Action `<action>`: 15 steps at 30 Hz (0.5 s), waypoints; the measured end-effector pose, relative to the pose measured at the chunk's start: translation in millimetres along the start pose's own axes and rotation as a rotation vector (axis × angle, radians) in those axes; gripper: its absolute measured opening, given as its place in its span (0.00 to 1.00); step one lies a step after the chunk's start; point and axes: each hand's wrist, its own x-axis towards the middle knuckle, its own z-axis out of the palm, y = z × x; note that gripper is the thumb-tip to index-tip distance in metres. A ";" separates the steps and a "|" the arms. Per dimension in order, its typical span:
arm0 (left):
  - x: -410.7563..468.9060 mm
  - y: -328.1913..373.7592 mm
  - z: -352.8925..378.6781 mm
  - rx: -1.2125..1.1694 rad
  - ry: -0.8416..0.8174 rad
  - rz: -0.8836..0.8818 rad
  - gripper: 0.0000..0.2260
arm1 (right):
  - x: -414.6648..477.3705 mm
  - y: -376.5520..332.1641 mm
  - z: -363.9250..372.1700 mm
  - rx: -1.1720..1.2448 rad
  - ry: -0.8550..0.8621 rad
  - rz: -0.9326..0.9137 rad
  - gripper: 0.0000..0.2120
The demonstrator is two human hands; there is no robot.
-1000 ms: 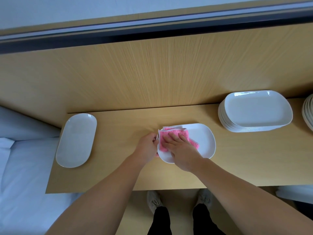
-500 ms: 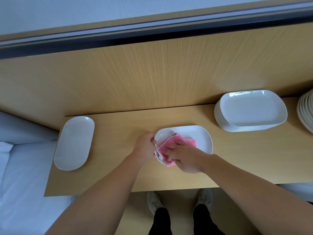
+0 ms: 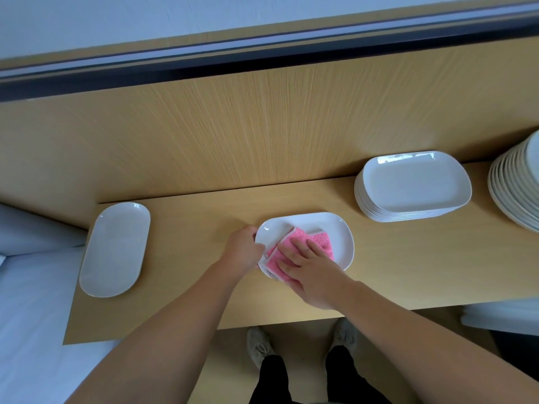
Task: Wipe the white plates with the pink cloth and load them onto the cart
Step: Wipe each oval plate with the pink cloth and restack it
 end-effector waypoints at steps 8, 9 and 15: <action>0.6 1.7 2.9 -0.073 0.007 -0.025 0.11 | -16.2 19.6 -1.4 -0.061 -0.019 -0.072 0.26; 1.0 1.8 3.1 -0.082 0.001 -0.027 0.11 | -21.0 24.0 -3.3 -0.081 -0.023 -0.058 0.25; 0.0 2.5 4.1 -0.122 0.009 -0.039 0.11 | -48.9 53.2 -10.6 -0.053 -0.069 -0.033 0.27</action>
